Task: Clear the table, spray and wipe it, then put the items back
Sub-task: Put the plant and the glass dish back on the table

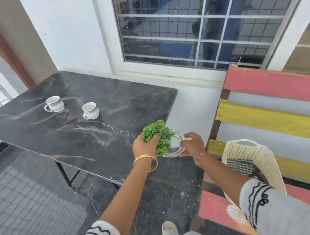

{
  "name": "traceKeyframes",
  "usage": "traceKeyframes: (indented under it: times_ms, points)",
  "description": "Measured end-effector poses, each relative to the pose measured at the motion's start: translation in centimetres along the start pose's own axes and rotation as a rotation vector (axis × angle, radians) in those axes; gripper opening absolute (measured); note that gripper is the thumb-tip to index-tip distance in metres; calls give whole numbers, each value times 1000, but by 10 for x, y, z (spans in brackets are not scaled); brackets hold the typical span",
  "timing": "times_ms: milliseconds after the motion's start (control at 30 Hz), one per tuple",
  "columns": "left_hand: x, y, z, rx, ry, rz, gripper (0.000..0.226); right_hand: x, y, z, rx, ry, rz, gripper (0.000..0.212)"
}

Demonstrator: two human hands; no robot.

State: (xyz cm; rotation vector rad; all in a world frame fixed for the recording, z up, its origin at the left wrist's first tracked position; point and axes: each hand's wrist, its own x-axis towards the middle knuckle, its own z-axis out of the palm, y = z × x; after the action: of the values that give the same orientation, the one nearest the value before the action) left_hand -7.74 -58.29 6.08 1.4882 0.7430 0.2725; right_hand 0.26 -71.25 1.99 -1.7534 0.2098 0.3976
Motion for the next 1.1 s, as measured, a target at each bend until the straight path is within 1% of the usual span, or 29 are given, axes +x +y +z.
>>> traceKeyframes:
  times_ms: [100,200,333,433,600,633,700,800,900,1000,1100]
  points:
    - [31,18,-11,-71,24,-12,14,28,-17,24,14,-18,-11,25]
    - [72,30,-16,-95,40,-29,14,59,-35,46,15,-16,-7,25]
    - [132,45,-16,-71,40,-89,13,104,-57,71,38,46,40,23]
    - [172,57,-15,-80,22,-119,9,139,-66,85,80,89,80,22]
    - [232,71,-20,-11,36,-142,48,182,-83,108,140,173,145,22]
    - [239,72,-20,-1,32,-146,49,187,-82,110,143,182,154,22]
    - [257,77,-19,-30,19,-149,38,201,-84,118,164,211,173,22]
    - [283,77,-18,-34,-16,-153,12,217,-88,131,197,257,200,25]
    - [306,72,-19,6,-64,-146,10,234,-91,142,238,309,227,28]
    - [318,71,-23,25,-119,-141,11,248,-95,150,262,310,257,32]
    - [332,68,-32,32,-187,-155,13,259,-100,162,275,397,285,32]
